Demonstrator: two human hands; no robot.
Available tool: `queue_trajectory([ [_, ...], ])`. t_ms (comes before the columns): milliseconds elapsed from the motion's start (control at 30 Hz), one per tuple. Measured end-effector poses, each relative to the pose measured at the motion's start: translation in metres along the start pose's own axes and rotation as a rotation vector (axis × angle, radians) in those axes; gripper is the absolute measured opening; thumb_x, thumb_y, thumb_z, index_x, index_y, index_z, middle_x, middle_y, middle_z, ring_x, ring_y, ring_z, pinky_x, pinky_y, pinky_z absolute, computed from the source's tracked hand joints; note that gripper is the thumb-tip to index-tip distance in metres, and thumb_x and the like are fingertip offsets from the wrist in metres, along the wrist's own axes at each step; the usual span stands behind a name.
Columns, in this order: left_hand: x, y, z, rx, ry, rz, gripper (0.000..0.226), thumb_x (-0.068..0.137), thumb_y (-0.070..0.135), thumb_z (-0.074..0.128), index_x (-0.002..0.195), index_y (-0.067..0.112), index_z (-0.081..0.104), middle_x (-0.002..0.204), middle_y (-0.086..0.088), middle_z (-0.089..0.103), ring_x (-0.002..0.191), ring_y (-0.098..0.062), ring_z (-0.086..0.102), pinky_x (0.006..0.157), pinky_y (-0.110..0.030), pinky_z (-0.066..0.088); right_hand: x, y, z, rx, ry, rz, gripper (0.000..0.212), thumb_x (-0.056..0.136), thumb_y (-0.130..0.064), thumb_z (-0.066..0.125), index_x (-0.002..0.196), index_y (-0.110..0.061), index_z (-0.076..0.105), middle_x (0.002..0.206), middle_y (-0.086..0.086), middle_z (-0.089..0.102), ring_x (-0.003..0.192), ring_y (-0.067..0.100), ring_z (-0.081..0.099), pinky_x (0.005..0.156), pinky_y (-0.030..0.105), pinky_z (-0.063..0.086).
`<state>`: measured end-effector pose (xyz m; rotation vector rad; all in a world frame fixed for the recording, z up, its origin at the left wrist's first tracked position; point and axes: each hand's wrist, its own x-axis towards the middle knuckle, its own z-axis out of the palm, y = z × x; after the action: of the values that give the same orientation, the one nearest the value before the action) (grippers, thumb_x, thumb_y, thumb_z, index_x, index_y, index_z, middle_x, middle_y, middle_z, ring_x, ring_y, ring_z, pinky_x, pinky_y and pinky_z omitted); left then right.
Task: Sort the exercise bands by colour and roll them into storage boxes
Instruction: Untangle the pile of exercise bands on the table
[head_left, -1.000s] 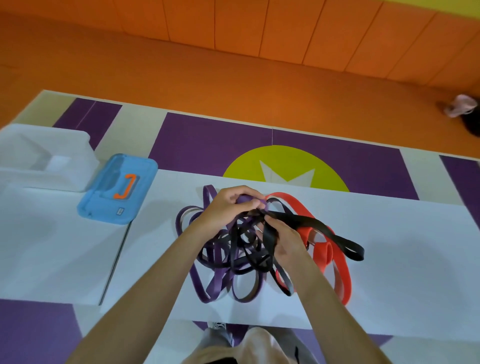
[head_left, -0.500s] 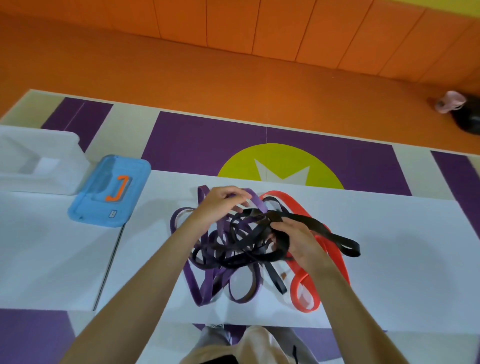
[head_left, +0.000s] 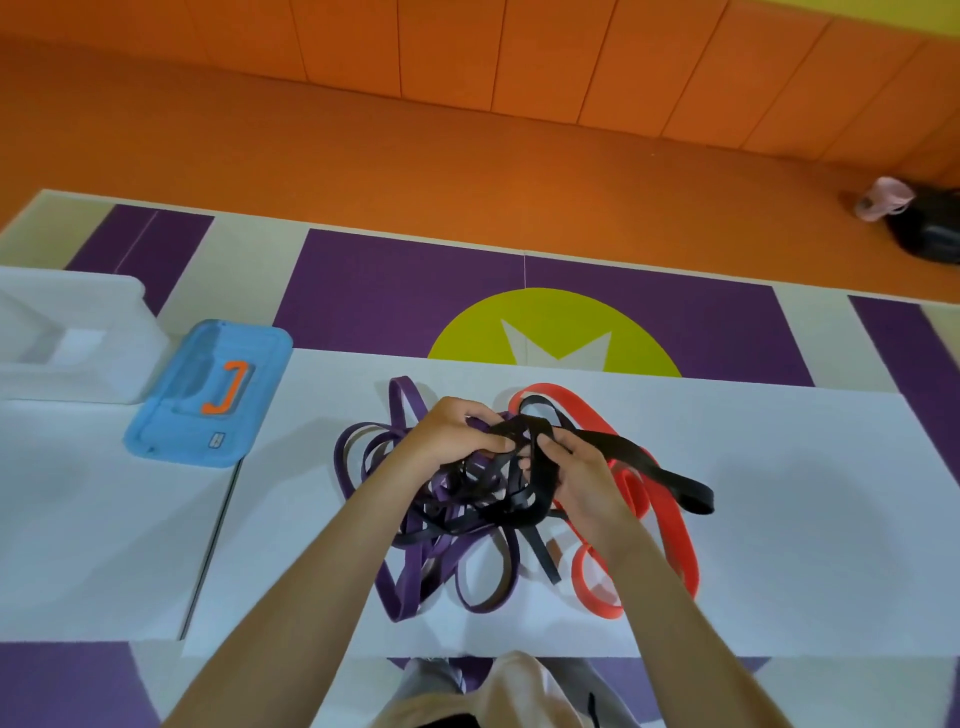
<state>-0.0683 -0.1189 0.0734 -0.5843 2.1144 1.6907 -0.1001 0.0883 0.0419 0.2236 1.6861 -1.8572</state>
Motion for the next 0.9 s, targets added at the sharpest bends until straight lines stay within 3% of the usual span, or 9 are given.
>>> queue_trajectory([
  [133, -0.005, -0.004, -0.008, -0.083, 0.026, 0.025, 0.035, 0.082, 0.021, 0.090, 0.115, 0.020, 0.079, 0.106, 0.004, 0.078, 0.094, -0.013, 0.076, 0.083, -0.020, 0.058, 0.003, 0.010, -0.010, -0.015, 0.219, 0.066, 0.018, 0.104, -0.015, 0.060, 0.105, -0.008, 0.076, 0.087, 0.017, 0.070, 0.082, 0.031, 0.065, 0.080, 0.042, 0.055],
  [233, -0.007, -0.004, -0.020, -0.200, -0.097, 0.025, 0.032, 0.085, 0.019, 0.087, 0.116, 0.023, 0.079, 0.104, -0.003, 0.081, 0.092, -0.020, 0.078, 0.089, -0.028, 0.059, 0.006, 0.009, -0.024, -0.246, 0.429, 0.150, 0.014, 0.102, -0.011, 0.058, 0.100, -0.010, 0.072, 0.080, 0.009, 0.066, 0.075, 0.025, 0.063, 0.066, 0.028, 0.053],
  [267, -0.009, -0.003, -0.024, -0.227, -0.142, 0.021, 0.031, 0.086, 0.019, 0.086, 0.116, 0.023, 0.079, 0.103, -0.005, 0.080, 0.087, -0.019, 0.075, 0.084, -0.026, 0.057, 0.007, 0.009, -0.027, -0.416, 0.474, 0.137, 0.014, 0.101, -0.010, 0.059, 0.110, -0.009, 0.070, 0.085, 0.007, 0.067, 0.080, 0.025, 0.064, 0.065, 0.027, 0.052],
  [333, -0.009, -0.002, -0.031, -0.278, -0.210, 0.027, 0.029, 0.088, 0.017, 0.084, 0.116, 0.022, 0.080, 0.100, -0.008, 0.077, 0.080, -0.016, 0.066, 0.081, -0.026, 0.051, 0.008, 0.013, -0.034, -0.657, 0.512, 0.006, 0.048, 0.097, -0.013, 0.063, 0.144, -0.016, 0.054, 0.125, 0.009, 0.064, 0.114, 0.027, 0.062, 0.091, 0.037, 0.057],
  [400, -0.010, 0.001, -0.036, -0.350, -0.239, 0.052, 0.029, 0.089, 0.013, 0.082, 0.117, 0.019, 0.080, 0.103, -0.011, 0.076, 0.082, -0.019, 0.062, 0.086, -0.031, 0.050, 0.002, 0.010, -0.030, -0.706, 0.388, -0.251, 0.065, 0.095, -0.018, 0.069, 0.153, -0.030, 0.043, 0.148, -0.003, 0.050, 0.136, 0.017, 0.049, 0.111, 0.038, 0.046],
  [533, -0.018, 0.014, -0.039, -0.388, -0.302, 0.097, 0.032, 0.092, 0.006, 0.076, 0.124, 0.011, 0.076, 0.123, -0.020, 0.075, 0.111, -0.035, 0.071, 0.102, -0.041, 0.056, 0.001, -0.008, 0.004, -1.020, -0.094, -0.385, 0.068, 0.087, -0.042, 0.080, 0.146, -0.037, 0.047, 0.130, -0.019, 0.056, 0.118, 0.000, 0.055, 0.099, 0.023, 0.047],
  [667, -0.024, 0.020, -0.045, -0.311, -0.311, 0.121, 0.028, 0.094, 0.006, 0.075, 0.120, 0.016, 0.077, 0.121, -0.017, 0.076, 0.111, -0.033, 0.074, 0.101, -0.043, 0.057, 0.015, -0.017, 0.018, -1.081, 0.025, -0.417, 0.029, 0.091, -0.039, 0.077, 0.115, -0.026, 0.066, 0.093, -0.015, 0.066, 0.079, -0.002, 0.063, 0.073, 0.026, 0.050],
  [800, -0.030, 0.018, -0.051, -0.277, -0.333, 0.127, 0.029, 0.095, 0.002, 0.072, 0.120, 0.015, 0.077, 0.116, -0.015, 0.077, 0.105, -0.028, 0.075, 0.104, -0.041, 0.055, 0.016, -0.032, 0.014, -0.977, -0.029, -0.485, 0.044, 0.088, -0.025, 0.083, 0.125, -0.031, 0.060, 0.099, -0.010, 0.064, 0.074, -0.005, 0.063, 0.068, 0.016, 0.046],
  [900, -0.033, 0.018, -0.053, -0.252, -0.345, 0.133, 0.029, 0.095, 0.002, 0.072, 0.120, 0.016, 0.077, 0.116, -0.015, 0.077, 0.105, -0.028, 0.075, 0.102, -0.039, 0.055, 0.013, -0.040, 0.014, -1.085, -0.128, -0.552, 0.030, 0.092, -0.024, 0.079, 0.117, -0.030, 0.065, 0.093, -0.010, 0.067, 0.073, -0.001, 0.062, 0.065, 0.021, 0.046],
])
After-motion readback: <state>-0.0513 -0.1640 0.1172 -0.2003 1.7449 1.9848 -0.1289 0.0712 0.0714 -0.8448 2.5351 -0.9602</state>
